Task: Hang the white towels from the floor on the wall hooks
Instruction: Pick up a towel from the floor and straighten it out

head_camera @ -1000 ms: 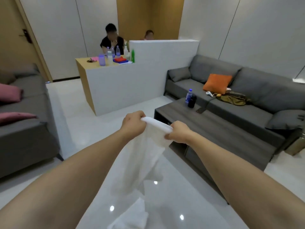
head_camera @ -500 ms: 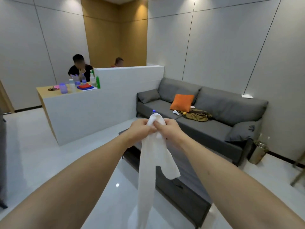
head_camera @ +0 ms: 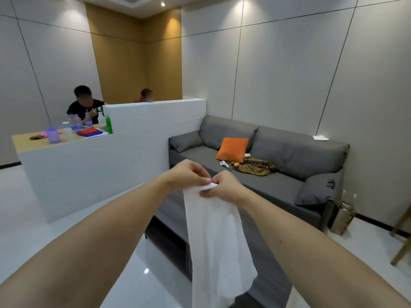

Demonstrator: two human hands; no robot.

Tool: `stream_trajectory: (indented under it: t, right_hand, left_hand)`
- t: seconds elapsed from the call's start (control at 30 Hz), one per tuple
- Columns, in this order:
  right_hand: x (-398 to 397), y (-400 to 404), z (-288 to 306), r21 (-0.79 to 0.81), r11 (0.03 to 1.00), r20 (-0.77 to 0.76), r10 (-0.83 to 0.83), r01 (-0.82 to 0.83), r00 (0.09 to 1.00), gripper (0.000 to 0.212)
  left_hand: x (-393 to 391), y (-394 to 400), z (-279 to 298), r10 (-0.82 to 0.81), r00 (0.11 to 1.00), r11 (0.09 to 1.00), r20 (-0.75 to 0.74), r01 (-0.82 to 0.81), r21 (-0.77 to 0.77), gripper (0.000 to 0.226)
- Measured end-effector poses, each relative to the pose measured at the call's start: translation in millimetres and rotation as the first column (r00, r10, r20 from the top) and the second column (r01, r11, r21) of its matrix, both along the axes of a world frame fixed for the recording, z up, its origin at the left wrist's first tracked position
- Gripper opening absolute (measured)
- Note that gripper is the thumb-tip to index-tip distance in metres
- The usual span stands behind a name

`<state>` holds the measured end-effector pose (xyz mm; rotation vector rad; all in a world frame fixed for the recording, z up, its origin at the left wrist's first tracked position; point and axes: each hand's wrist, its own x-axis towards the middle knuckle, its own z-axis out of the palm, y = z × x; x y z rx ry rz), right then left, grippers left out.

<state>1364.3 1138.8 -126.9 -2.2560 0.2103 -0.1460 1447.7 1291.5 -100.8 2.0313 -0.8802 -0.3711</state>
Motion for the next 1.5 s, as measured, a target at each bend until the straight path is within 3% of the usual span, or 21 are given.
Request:
stream_trajectory:
  t: [0.1, 0.23, 0.37, 0.63, 0.83, 0.97, 1.1, 1.27, 1.5]
  right_hand:
    - [51.0, -26.1, 1.8, -0.151, 0.986, -0.083, 0.052, -0.064, 0.995, 0.02]
    - [131.5, -54.5, 1.4, -0.43, 0.885, -0.255, 0.069, -0.177, 0.964, 0.025]
    - [207.5, -84.8, -3.9, -0.59, 0.783, -0.288, 0.024, -0.198, 0.957, 0.025]
    - [345.8, -149.2, 37.8, -0.771, 0.631, 0.06, -0.059, 0.084, 0.996, 0.024]
    - [415.6, -214.4, 86.8, -0.654, 0.71, 0.302, -0.069, 0.259, 0.951, 0.013]
    - [432.6, -262.3, 81.0, -0.606, 0.763, 0.329, -0.014, 0.222, 0.944, 0.021]
    - [434.2, -318.0, 36.2, -0.601, 0.797, 0.229, 0.103, 0.057, 0.968, 0.036]
    - [424.7, -388.2, -43.9, -0.608, 0.773, 0.079, 0.284, -0.18, 0.955, 0.041]
    - [359.1, -484.5, -165.2, -0.569, 0.704, -0.188, 0.392, -0.426, 0.9, 0.04]
  left_hand:
    - [49.8, -12.8, 2.6, -0.036, 0.999, 0.993, 0.024, 0.033, 0.115, 0.003]
    - [123.0, -25.1, 9.5, -0.028, 0.999, 0.959, 0.027, 0.019, 0.283, 0.009]
    - [196.0, -28.8, 16.3, 0.067, 0.947, 0.869, 0.313, -0.209, 0.447, 0.013]
    - [324.9, -19.5, 47.8, 0.391, 0.681, 0.742, 0.619, -0.631, 0.225, 0.007]
    - [371.7, -54.2, 80.9, 0.57, 0.446, 0.61, 0.69, -0.792, 0.008, 0.006]
    - [374.8, -97.0, 80.9, 0.593, 0.372, 0.57, 0.714, -0.82, -0.046, 0.007]
    - [356.3, -156.0, 41.9, 0.633, 0.38, 0.521, 0.674, -0.854, -0.008, 0.011]
    - [298.8, -226.8, -56.1, 0.742, 0.389, 0.405, 0.546, -0.909, 0.097, 0.026]
    - [186.0, -329.9, -183.6, 0.756, 0.518, 0.338, 0.4, -0.833, 0.439, 0.017]
